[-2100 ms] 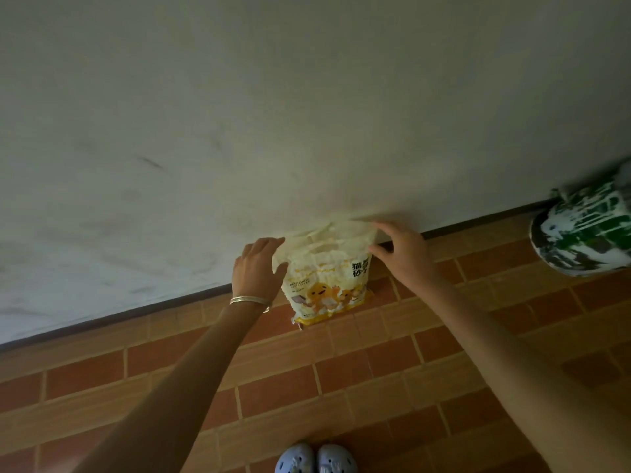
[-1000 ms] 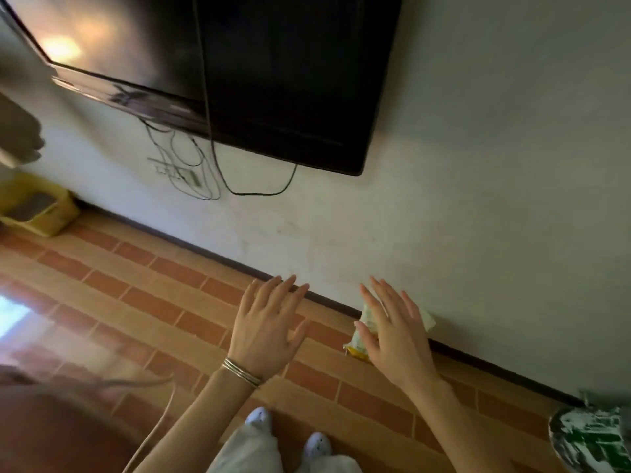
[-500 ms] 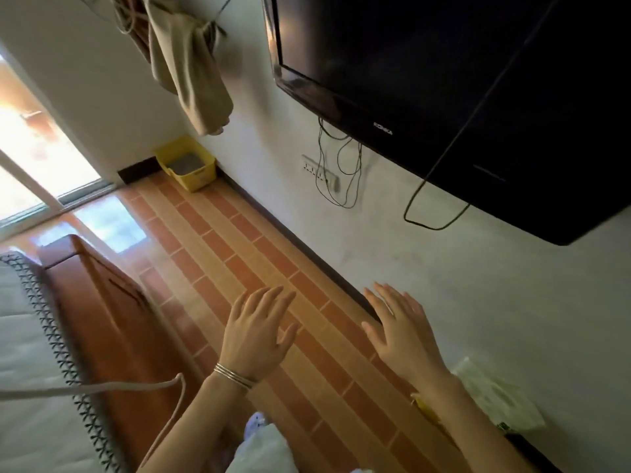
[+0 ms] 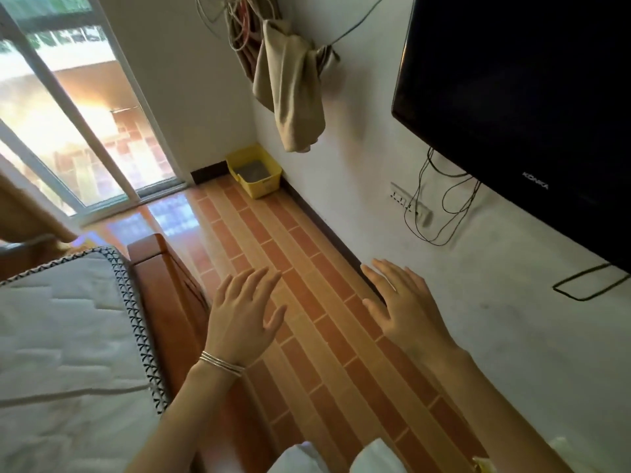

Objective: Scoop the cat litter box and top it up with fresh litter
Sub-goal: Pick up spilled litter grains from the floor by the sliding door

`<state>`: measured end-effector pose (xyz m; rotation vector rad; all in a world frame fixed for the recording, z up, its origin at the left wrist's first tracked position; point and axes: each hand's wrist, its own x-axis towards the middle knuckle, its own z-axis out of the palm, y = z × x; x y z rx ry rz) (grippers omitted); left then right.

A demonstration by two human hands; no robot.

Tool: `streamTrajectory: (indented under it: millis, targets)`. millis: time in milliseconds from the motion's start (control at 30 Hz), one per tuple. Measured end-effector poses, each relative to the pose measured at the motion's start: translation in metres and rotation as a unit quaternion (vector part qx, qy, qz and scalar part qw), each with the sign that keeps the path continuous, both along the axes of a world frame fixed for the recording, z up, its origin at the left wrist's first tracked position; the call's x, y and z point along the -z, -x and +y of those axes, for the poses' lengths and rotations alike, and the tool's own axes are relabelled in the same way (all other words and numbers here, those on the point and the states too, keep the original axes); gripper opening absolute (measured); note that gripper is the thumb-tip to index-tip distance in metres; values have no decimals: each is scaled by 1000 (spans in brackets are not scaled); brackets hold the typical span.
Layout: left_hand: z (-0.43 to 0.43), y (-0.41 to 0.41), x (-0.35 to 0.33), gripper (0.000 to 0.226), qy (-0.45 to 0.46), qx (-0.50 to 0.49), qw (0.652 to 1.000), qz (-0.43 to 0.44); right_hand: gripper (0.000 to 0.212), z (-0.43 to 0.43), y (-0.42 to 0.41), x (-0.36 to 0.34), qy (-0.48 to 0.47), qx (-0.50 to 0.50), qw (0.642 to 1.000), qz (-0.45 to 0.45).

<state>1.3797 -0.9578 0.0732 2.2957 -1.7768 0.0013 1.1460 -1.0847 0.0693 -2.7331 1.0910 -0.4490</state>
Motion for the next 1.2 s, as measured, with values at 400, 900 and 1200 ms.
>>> streamTrajectory:
  millis: [400,900,1200]
  targets:
    - [-29,-90,24,55,-18,-107,994,29,58,-75,-136,24,3,-113,993,35]
    - [-177,-235,0,54,1,-191,981,-5,53,-251,-311,3,50,-192,980,-17]
    - [-202,-317,30,51,-38,-207,978,2,49,-286,-381,43,-3,-198,979,42]
